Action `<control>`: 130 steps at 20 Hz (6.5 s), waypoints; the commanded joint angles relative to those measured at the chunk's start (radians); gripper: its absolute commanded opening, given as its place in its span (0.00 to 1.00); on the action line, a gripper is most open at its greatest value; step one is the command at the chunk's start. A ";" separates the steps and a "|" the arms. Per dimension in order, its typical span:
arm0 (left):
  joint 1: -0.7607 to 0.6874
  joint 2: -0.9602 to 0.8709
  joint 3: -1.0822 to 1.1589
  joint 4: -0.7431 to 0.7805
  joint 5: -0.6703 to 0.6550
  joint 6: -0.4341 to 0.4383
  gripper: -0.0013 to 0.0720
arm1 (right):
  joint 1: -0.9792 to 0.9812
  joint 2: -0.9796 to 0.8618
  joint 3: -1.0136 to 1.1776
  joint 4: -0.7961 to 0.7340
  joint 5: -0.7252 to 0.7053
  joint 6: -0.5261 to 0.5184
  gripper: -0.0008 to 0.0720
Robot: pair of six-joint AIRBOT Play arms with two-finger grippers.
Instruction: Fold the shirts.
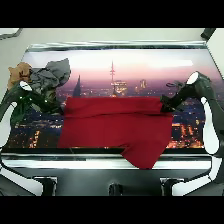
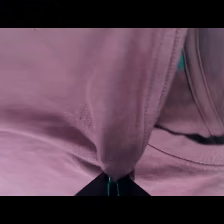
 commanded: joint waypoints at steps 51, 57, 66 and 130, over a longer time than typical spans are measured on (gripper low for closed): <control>0.217 0.463 -0.894 -0.135 0.225 0.144 0.06 | -0.199 0.571 -1.040 0.143 -0.292 -0.238 0.69; 0.217 0.484 -0.838 -0.163 0.184 0.194 0.05 | -0.199 0.588 -0.990 0.212 -0.273 -0.270 0.07; 0.072 0.367 -0.291 -0.239 0.291 0.021 0.05 | -0.103 0.360 -0.377 0.216 -0.422 -0.150 0.07; -0.940 -0.278 0.082 -1.152 0.553 0.059 0.05 | -0.100 0.613 -0.090 0.285 0.259 0.032 0.07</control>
